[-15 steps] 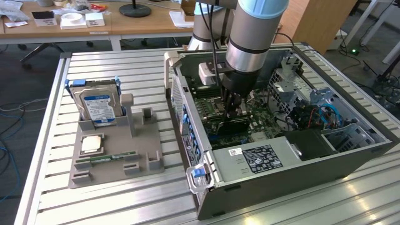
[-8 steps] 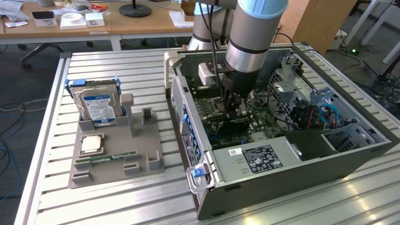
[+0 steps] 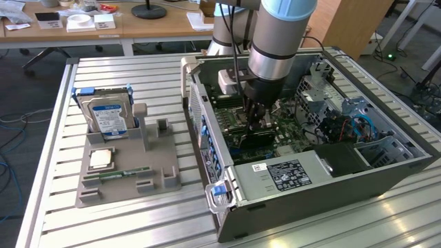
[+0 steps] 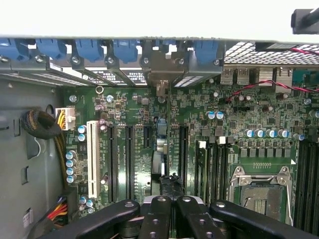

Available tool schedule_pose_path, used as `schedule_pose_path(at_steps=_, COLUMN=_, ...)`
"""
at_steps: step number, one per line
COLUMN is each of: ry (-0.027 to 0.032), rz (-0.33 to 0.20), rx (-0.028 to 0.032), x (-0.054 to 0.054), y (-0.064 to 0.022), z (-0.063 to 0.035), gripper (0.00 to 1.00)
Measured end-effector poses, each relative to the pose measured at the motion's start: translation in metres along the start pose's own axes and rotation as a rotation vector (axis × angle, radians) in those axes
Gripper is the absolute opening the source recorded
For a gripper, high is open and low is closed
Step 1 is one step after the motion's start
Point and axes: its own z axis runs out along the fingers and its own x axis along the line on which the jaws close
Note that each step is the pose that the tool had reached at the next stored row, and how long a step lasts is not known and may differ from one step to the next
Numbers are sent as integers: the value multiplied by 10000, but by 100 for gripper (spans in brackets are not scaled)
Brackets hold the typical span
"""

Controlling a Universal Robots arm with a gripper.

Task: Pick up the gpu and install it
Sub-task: 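Press down on the gpu until it lock into place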

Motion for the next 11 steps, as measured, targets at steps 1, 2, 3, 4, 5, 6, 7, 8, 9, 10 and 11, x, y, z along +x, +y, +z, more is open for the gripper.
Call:
schedule_pose_path(at_steps=1, ry=0, rz=-1, rx=0, x=0, y=0, z=0, gripper=11)
schedule_pose_path(at_steps=2, ry=-1, rz=-1, rx=0, x=0, y=0, z=1, gripper=11)
schedule_pose_path(at_steps=3, ry=0, rz=0, rx=1, x=0, y=1, z=4, gripper=11)
schedule_pose_path(at_steps=4, ry=3, rz=0, rx=0, x=0, y=1, z=8, gripper=11)
schedule_pose_path(at_steps=5, ry=4, rz=0, rx=-1, x=0, y=1, z=10, gripper=11)
schedule_pose_path(at_steps=6, ry=3, rz=0, rx=-1, x=0, y=1, z=10, gripper=11)
schedule_pose_path(at_steps=7, ry=0, rz=1, rx=0, x=0, y=1, z=12, gripper=11)
schedule_pose_path(at_steps=8, ry=-2, rz=0, rx=1, x=0, y=1, z=13, gripper=11)
schedule_pose_path(at_steps=9, ry=-3, rz=0, rx=2, x=0, y=1, z=13, gripper=11)
schedule_pose_path(at_steps=10, ry=-3, rz=1, rx=2, x=0, y=1, z=13, gripper=11)
schedule_pose_path(at_steps=11, ry=-3, rz=1, rx=2, x=0, y=2, z=13, gripper=11)
